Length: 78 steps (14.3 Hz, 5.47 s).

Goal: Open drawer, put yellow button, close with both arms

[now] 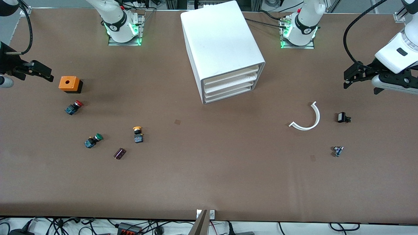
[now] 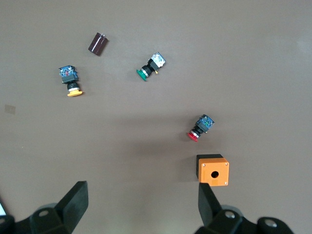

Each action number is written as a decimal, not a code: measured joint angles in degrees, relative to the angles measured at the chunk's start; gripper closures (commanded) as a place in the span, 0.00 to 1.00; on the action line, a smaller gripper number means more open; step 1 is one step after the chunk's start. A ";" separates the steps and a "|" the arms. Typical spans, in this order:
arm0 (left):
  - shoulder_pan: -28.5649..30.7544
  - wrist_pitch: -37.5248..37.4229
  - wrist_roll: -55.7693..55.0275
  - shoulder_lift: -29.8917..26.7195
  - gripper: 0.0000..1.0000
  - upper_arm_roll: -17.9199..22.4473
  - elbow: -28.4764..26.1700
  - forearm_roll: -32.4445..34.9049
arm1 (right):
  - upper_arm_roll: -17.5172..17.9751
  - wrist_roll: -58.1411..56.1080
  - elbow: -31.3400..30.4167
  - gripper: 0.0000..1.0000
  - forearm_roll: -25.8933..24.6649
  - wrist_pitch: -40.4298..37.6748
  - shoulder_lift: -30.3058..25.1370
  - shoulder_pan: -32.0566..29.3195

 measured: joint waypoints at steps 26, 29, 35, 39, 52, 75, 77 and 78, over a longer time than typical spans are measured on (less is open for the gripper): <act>-6.27 -21.69 2.97 22.37 0.00 -2.41 2.89 -35.10 | 0.62 -0.73 -0.70 0.00 5.02 16.38 23.12 8.94; -6.20 -18.85 14.46 28.90 0.00 -2.40 2.75 -40.94 | 0.66 -1.58 -0.72 0.00 5.02 22.03 28.28 10.42; -5.65 -15.05 34.46 33.41 0.03 -2.35 -3.19 -53.81 | 0.76 -1.72 1.96 0.00 5.41 30.54 35.23 12.74; -5.68 -15.05 37.14 33.26 0.22 -2.83 -6.67 -55.78 | 2.00 -1.72 5.52 0.00 5.54 32.42 39.61 13.41; -5.88 -4.31 37.35 29.82 0.88 -11.84 -14.94 -57.55 | 3.13 -1.73 6.12 0.01 5.55 34.88 44.98 14.62; -2.70 -5.56 37.85 41.66 0.00 -9.32 5.80 -54.74 | 3.21 -2.15 34.36 1.00 5.55 10.71 42.01 16.73; -2.69 -3.96 37.85 41.74 0.00 -8.96 6.20 -53.82 | 3.35 -2.16 35.90 1.00 5.59 10.69 41.76 18.34; -2.66 -3.34 37.70 41.70 0.00 -8.61 6.62 -52.97 | 3.40 -2.16 36.73 1.00 5.61 10.69 41.58 19.50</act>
